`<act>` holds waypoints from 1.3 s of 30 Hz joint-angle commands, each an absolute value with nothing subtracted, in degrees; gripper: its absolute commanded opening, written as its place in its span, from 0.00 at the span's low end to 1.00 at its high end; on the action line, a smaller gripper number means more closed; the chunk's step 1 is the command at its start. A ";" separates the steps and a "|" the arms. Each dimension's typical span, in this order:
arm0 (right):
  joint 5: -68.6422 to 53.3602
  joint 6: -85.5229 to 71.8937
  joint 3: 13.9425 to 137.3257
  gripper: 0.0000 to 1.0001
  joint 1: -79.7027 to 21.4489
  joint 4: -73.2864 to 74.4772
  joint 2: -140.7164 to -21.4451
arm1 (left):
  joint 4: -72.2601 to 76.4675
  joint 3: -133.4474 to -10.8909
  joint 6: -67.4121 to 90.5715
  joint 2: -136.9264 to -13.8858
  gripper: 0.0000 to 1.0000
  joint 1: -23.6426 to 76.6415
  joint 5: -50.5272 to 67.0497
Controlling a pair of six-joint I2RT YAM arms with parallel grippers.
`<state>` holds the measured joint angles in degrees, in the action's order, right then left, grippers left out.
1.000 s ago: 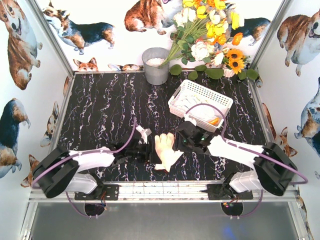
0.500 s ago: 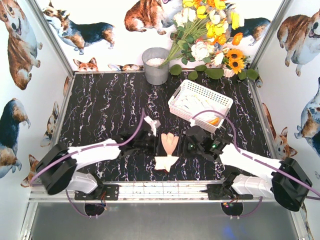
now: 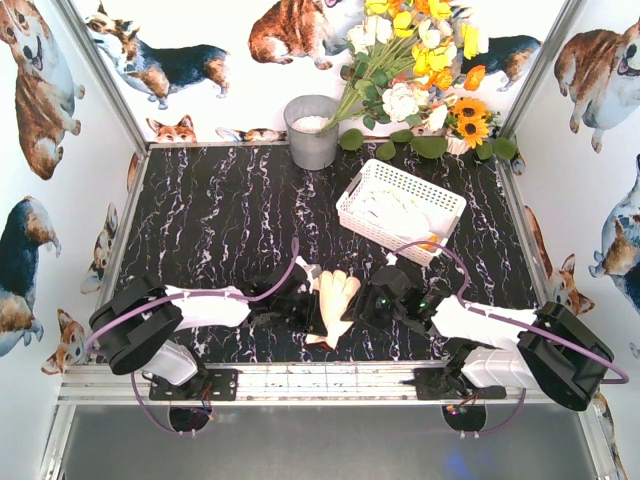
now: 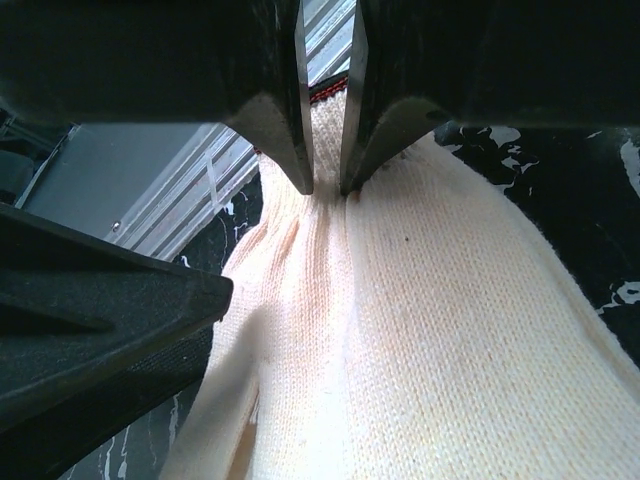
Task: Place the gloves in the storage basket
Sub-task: Pick up the glove from the center of the board.
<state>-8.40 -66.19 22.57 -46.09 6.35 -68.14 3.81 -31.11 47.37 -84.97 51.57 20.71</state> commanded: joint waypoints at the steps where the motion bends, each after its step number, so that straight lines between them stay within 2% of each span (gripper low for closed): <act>1: -6.64 -70.57 21.24 0.46 -46.61 -0.05 -68.38 | 2.43 -27.34 46.72 -86.25 0.13 51.94 17.49; 11: -5.37 -78.16 18.59 0.46 -51.09 -9.95 -74.64 | 8.96 -24.14 51.51 -86.98 0.13 51.86 16.96; 21: -0.92 -81.99 16.35 0.46 -53.74 -5.92 -70.62 | 9.64 -22.32 54.52 -83.96 0.13 51.85 14.03; 26: 0.51 -81.78 15.16 0.38 -53.79 -5.52 -67.58 | 11.64 -21.89 55.45 -82.52 0.13 51.81 14.24; 33: -2.55 -81.50 15.81 0.40 -53.85 -12.12 -73.78 | 12.52 -21.64 55.42 -82.56 0.14 51.93 14.86; 36: -3.60 -82.31 15.48 0.35 -53.91 -15.10 -75.63 | 13.09 -21.19 55.81 -82.18 0.14 51.89 14.84; 39: -2.97 -82.05 15.94 0.23 -53.96 -13.53 -74.33 | 12.40 -21.56 55.01 -80.91 0.14 51.93 14.11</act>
